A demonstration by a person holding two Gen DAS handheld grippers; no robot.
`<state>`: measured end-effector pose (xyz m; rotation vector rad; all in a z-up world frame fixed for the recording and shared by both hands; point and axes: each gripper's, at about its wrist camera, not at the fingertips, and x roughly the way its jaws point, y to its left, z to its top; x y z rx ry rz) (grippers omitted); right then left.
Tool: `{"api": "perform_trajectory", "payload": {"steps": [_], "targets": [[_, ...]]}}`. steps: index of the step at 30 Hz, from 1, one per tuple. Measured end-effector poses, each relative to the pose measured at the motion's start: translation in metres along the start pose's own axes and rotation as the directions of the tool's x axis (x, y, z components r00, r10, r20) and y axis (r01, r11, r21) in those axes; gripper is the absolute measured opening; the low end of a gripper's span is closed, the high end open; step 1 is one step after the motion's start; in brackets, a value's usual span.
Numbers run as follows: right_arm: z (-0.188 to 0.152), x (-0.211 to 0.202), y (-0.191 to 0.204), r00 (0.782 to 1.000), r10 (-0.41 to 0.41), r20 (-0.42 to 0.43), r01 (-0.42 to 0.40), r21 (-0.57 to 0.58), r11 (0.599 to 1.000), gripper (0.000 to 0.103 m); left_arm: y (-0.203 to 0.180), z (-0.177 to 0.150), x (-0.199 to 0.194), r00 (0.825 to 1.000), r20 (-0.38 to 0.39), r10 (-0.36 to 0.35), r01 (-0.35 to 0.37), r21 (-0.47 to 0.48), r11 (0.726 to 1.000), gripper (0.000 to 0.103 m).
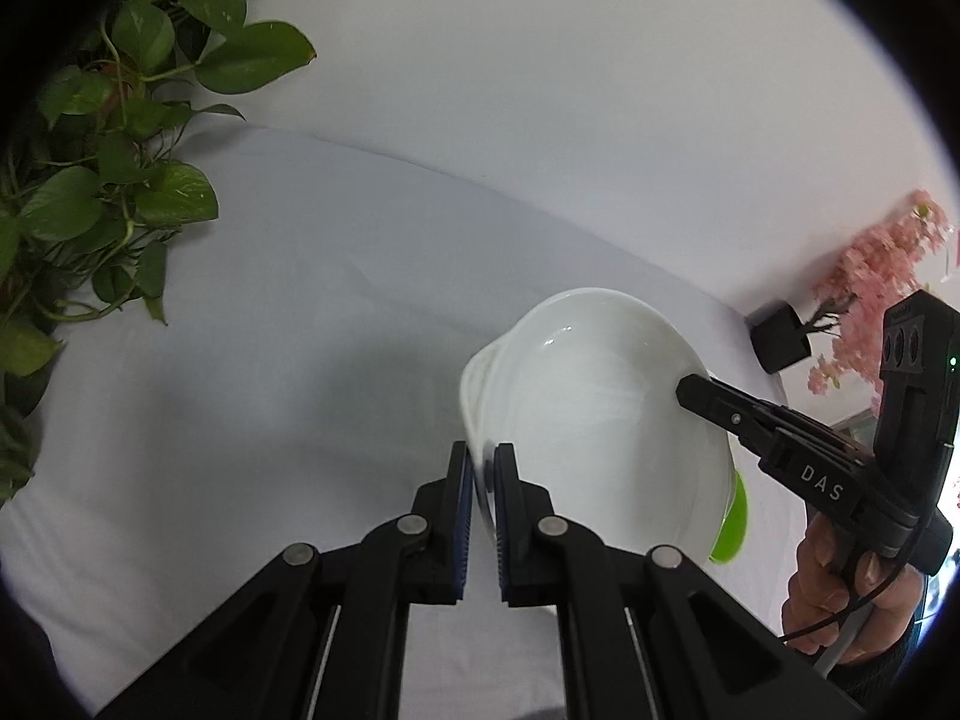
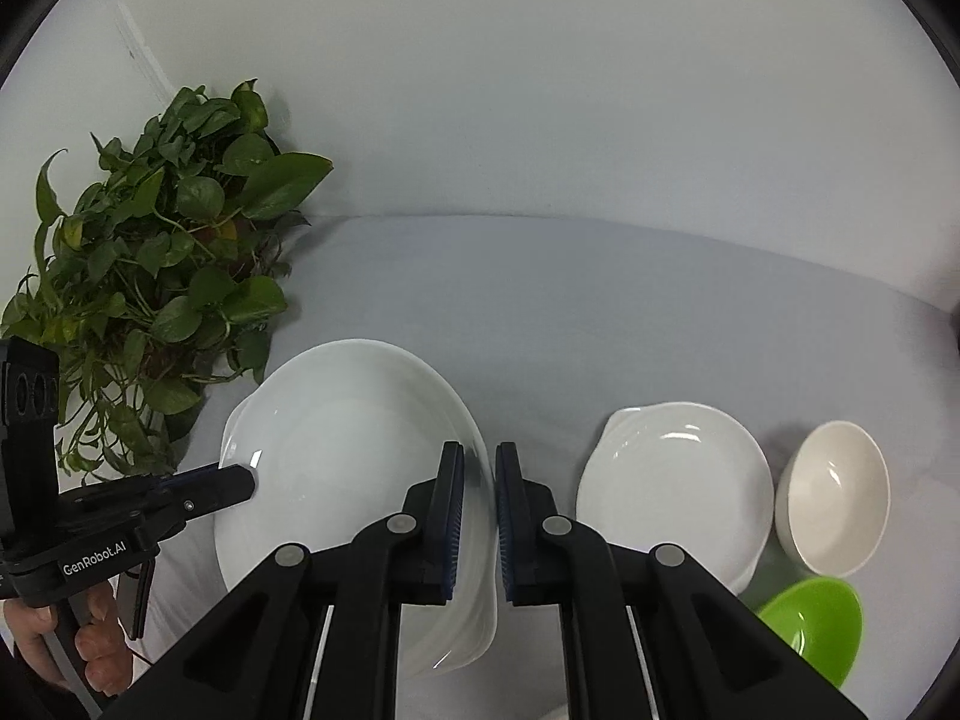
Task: Organize plates and bowls
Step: 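Carry the white dish over the blue plate and lower it on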
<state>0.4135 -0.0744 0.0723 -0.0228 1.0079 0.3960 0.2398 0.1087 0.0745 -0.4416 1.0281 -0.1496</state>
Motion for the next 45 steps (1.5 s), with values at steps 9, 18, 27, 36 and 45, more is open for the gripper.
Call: {"api": "perform_trajectory", "payload": {"steps": [9, 18, 27, 36, 45], "targets": [[-0.099, -0.083, -0.002, 0.999, 0.040, 0.031, -0.041, 0.032, 0.999, 0.007, -0.013, -0.076, -0.054, 1.000, 0.013, -0.006, 0.005, 0.074, 0.997, 0.005], [-0.219, -0.115, -0.009, 0.999, 0.052, 0.012, -0.053, 0.083, 0.995, 0.007, -0.031, -0.164, -0.059, 0.999, -0.025, 0.023, -0.019, 0.124, 0.992, 0.005], [-0.329, -0.104, -0.022, 0.996, 0.046, -0.072, -0.035, 0.147, 0.989, 0.008, -0.027, -0.233, -0.041, 0.993, -0.106, 0.056, -0.043, 0.116, 0.992, 0.005], [-0.387, -0.084, -0.022, 0.991, 0.041, -0.131, -0.019, 0.161, 0.987, 0.008, -0.015, -0.269, -0.028, 0.983, -0.162, 0.088, -0.073, 0.101, 0.992, 0.006], [-0.396, -0.069, -0.022, 0.986, 0.015, -0.168, 0.010, 0.145, 0.989, 0.009, -0.005, -0.279, -0.017, 0.972, -0.211, 0.105, -0.087, 0.095, 0.992, 0.006]]}}
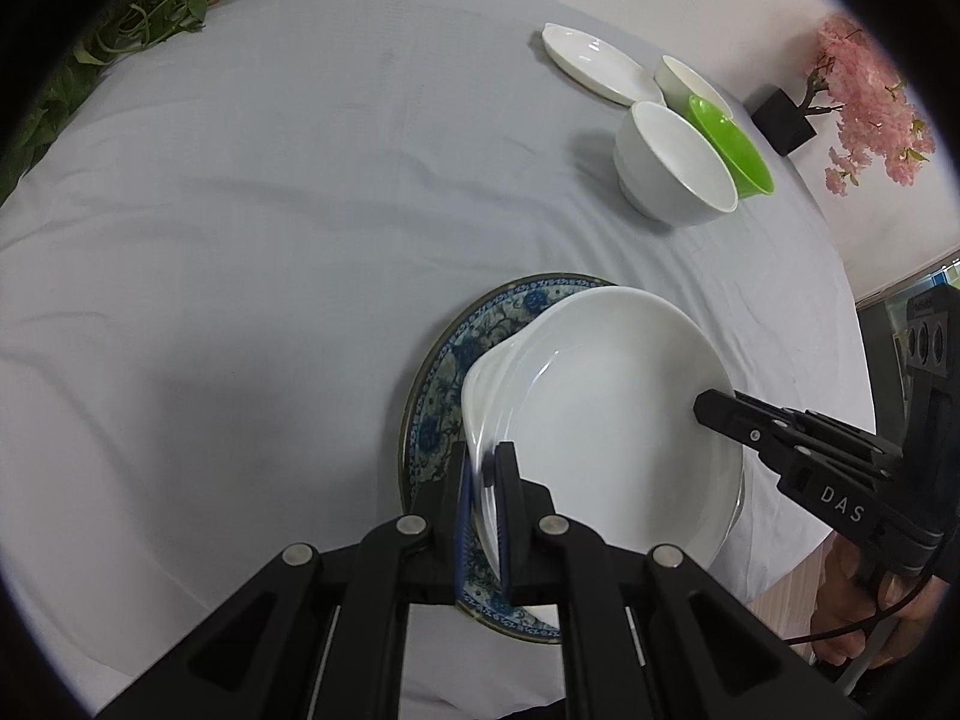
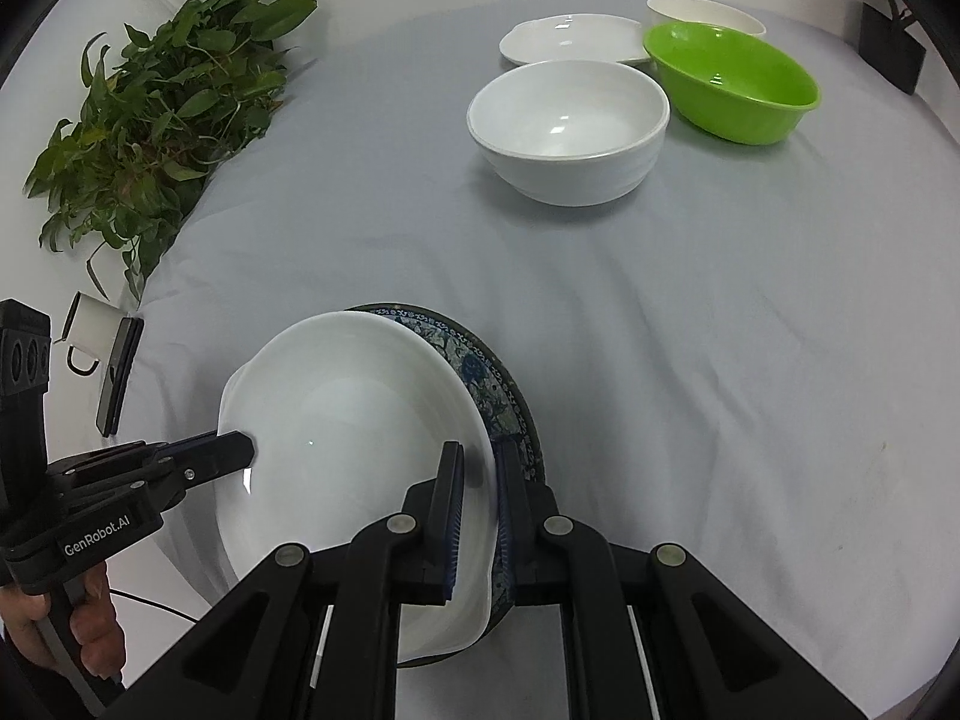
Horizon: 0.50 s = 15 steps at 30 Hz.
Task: Organize plates and bowls
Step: 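Carry the white dish over the blue plate and lower it on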
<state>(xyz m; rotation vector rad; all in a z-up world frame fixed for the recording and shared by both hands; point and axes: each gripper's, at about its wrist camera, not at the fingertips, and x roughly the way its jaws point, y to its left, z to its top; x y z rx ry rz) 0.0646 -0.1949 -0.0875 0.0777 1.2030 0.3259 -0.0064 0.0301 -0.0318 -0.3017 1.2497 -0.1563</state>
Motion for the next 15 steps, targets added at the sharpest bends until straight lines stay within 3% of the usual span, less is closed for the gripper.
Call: {"api": "perform_trajectory", "payload": {"steps": [7, 15], "targets": [[0.004, 0.013, 0.007, 1.000, 0.001, -0.027, -0.001, 0.002, 1.000, 0.009, 0.007, -0.007, 0.006, 0.998, -0.056, 0.010, -0.011, -0.014, 1.000, 0.007], [0.006, 0.019, 0.011, 1.000, -0.021, -0.017, 0.021, -0.016, 1.000, 0.009, 0.008, -0.007, 0.007, 0.999, -0.052, 0.009, -0.010, -0.022, 1.000, 0.007]]}}
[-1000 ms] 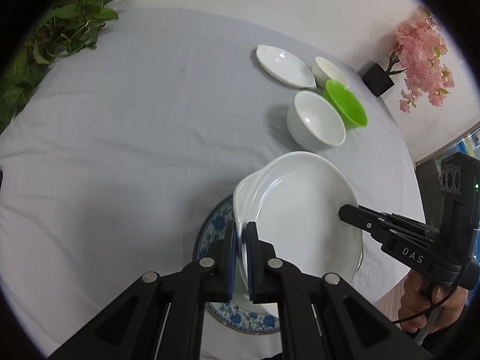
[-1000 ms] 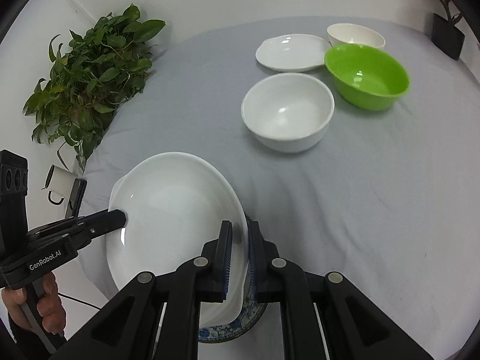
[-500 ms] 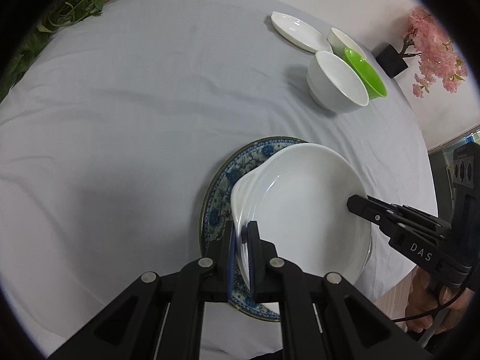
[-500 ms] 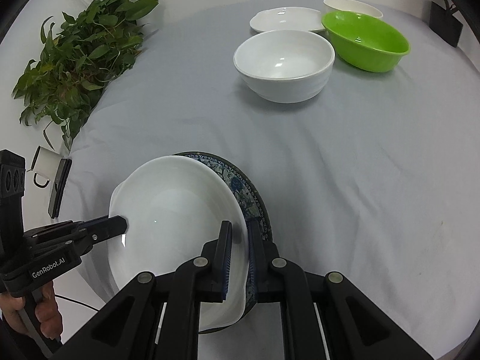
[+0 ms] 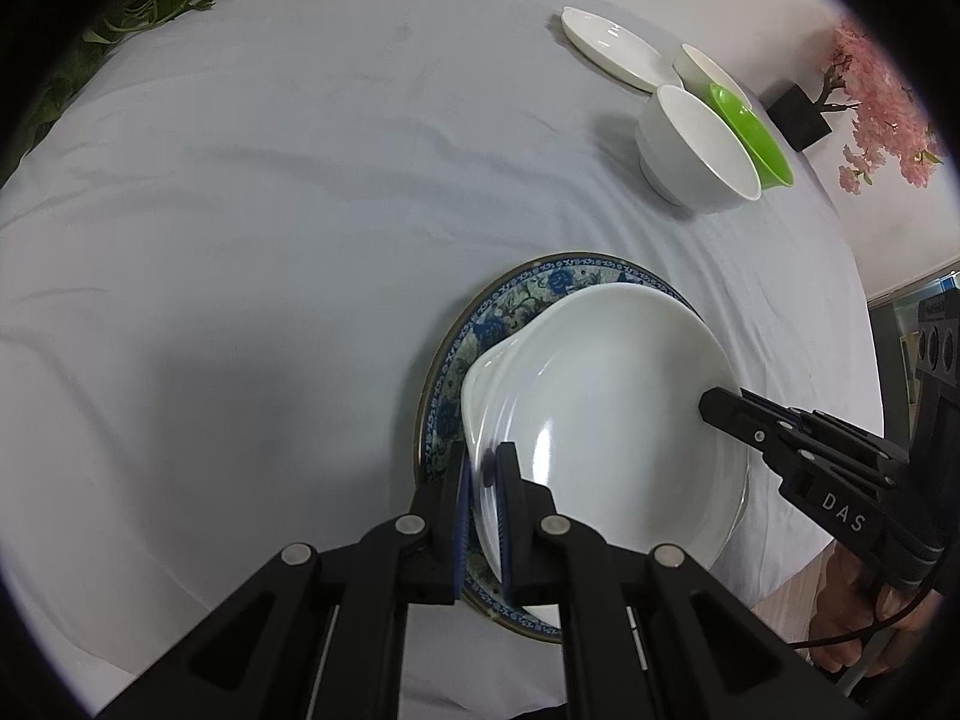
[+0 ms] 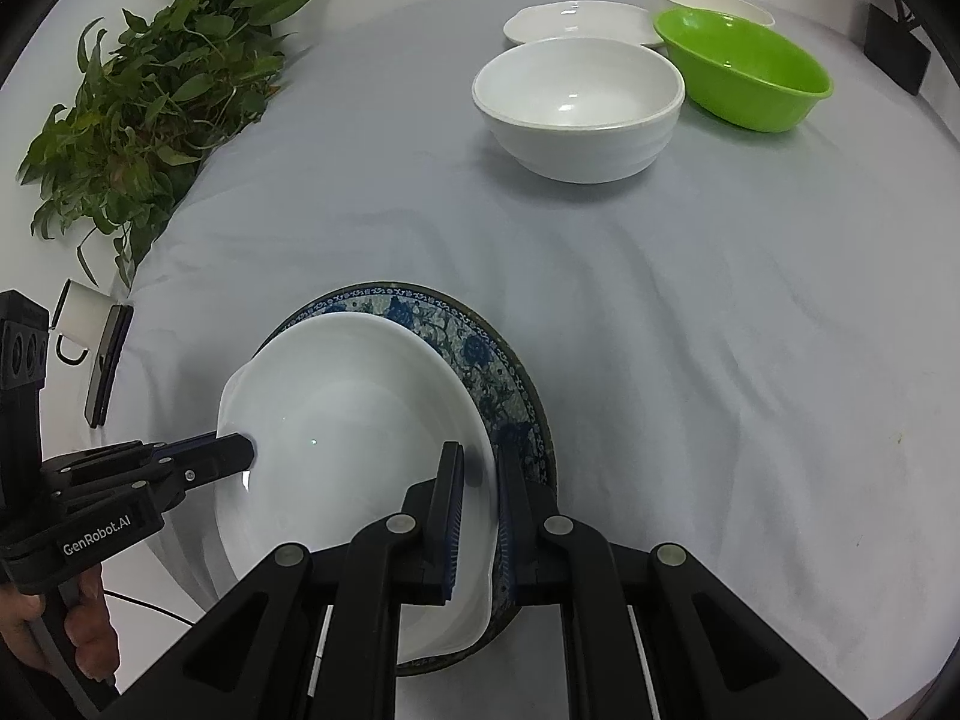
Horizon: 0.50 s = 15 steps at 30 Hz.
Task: Organize plates and bowls
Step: 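Carry the white dish over the blue plate and lower it on, then open both tools and lift them off the dish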
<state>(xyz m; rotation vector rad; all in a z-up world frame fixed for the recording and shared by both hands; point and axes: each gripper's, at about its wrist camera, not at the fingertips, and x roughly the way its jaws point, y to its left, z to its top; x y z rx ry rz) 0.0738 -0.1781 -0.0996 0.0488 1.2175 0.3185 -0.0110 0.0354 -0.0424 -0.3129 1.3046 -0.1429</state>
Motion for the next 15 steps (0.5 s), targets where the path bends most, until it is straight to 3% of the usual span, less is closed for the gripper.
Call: {"api": "perform_trajectory", "payload": {"steps": [7, 10, 12, 13, 14, 15], "targets": [[0.002, -0.001, 0.000, 1.000, -0.016, 0.022, 0.017, -0.018, 1.000, 0.012, -0.006, 0.001, 0.001, 1.000, 0.008, 0.011, -0.011, 0.025, 1.000, 0.008], [0.001, -0.001, 0.003, 0.999, -0.019, 0.033, 0.020, -0.020, 1.000, 0.016, -0.006, 0.002, -0.007, 0.999, 0.040, 0.007, -0.008, 0.034, 0.999, 0.019], [0.002, -0.006, 0.005, 0.998, -0.011, 0.055, 0.012, -0.026, 1.000, 0.031, -0.006, 0.002, -0.020, 0.995, 0.099, 0.001, -0.005, 0.035, 0.999, 0.047], [0.002, -0.010, 0.005, 0.997, -0.003, 0.071, 0.005, -0.029, 1.000, 0.051, -0.006, 0.002, -0.029, 0.989, 0.145, 0.019, -0.025, 0.041, 0.999, 0.056], [0.002, -0.015, 0.007, 0.996, -0.009, 0.094, 0.012, -0.034, 0.999, 0.073, -0.008, 0.000, -0.038, 0.979, 0.201, 0.047, -0.058, 0.049, 0.997, 0.074], [0.003, -0.020, 0.009, 0.993, -0.014, 0.119, 0.019, -0.037, 0.999, 0.081, -0.009, -0.002, -0.049, 0.961, 0.265, 0.073, -0.092, 0.060, 0.994, 0.083]]}}
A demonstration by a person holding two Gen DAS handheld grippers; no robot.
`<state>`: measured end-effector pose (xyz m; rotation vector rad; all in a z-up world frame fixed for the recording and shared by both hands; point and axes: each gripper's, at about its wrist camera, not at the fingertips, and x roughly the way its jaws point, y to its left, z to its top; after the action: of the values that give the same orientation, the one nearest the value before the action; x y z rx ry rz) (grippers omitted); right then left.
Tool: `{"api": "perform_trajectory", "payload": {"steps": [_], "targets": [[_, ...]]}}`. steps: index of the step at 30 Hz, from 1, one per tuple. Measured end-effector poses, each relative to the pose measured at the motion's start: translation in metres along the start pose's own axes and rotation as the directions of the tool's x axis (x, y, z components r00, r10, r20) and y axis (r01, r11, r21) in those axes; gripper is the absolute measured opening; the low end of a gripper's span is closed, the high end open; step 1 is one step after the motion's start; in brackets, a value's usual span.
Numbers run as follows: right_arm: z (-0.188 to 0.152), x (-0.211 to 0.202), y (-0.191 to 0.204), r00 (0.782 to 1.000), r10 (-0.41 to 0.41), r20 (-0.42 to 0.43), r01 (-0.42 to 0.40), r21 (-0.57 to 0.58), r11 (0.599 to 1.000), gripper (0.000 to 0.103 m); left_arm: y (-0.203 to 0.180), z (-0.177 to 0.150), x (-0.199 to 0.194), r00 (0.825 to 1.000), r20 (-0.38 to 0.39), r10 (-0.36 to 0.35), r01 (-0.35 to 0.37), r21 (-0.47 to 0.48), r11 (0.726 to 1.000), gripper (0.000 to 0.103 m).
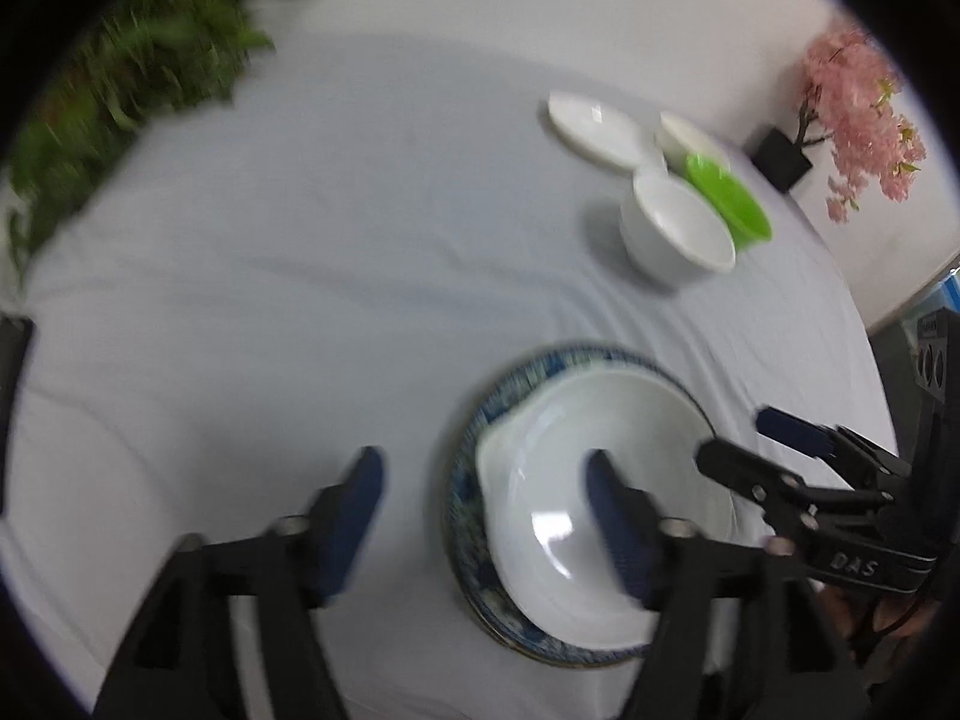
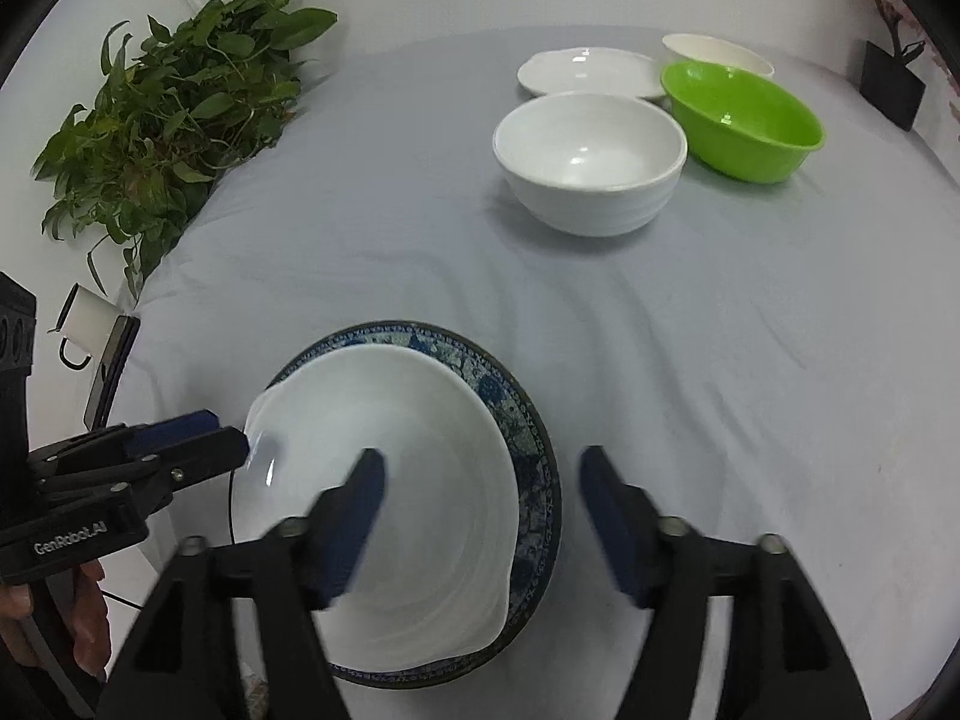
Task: Organize plates and bowls
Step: 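Open both tools and lift them off the dish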
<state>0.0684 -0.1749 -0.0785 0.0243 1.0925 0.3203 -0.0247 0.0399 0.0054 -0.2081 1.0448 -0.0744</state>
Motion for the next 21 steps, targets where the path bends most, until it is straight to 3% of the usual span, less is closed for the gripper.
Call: {"api": "perform_trajectory", "payload": {"steps": [1, 3, 7, 12, 17, 21], "targets": [[0.001, -0.004, 0.000, 1.000, -0.005, 0.020, 0.005, -0.003, 1.000, 0.088, -0.001, 0.001, -0.009, 0.998, 0.059, 0.018, -0.020, 0.020, 1.000, 0.084], [0.005, -0.010, 0.002, 0.999, -0.014, 0.039, 0.014, 0.000, 1.000, 0.089, -0.006, 0.003, -0.023, 0.985, 0.167, 0.032, -0.046, 0.081, 0.996, 0.084], [0.015, -0.019, 0.005, 0.997, 0.017, 0.082, -0.017, 0.007, 1.000, 0.091, -0.017, 0.014, -0.033, 0.963, 0.268, 0.015, -0.065, 0.179, 0.982, 0.084], [0.020, -0.033, -0.003, 0.989, 0.049, 0.141, -0.048, -0.011, 0.999, 0.091, -0.023, 0.039, -0.029, 0.953, 0.296, -0.058, 0.004, 0.181, 0.983, 0.084], [0.023, -0.050, -0.011, 0.969, 0.120, 0.215, -0.099, -0.108, 0.989, 0.091, -0.019, 0.068, -0.023, 0.949, 0.308, -0.069, 0.043, 0.092, 0.995, 0.084], [0.032, -0.060, -0.022, 0.959, 0.110, 0.261, -0.072, -0.153, 0.986, 0.091, -0.009, 0.091, -0.017, 0.949, 0.302, -0.095, 0.093, 0.021, 0.995, 0.084]]}}
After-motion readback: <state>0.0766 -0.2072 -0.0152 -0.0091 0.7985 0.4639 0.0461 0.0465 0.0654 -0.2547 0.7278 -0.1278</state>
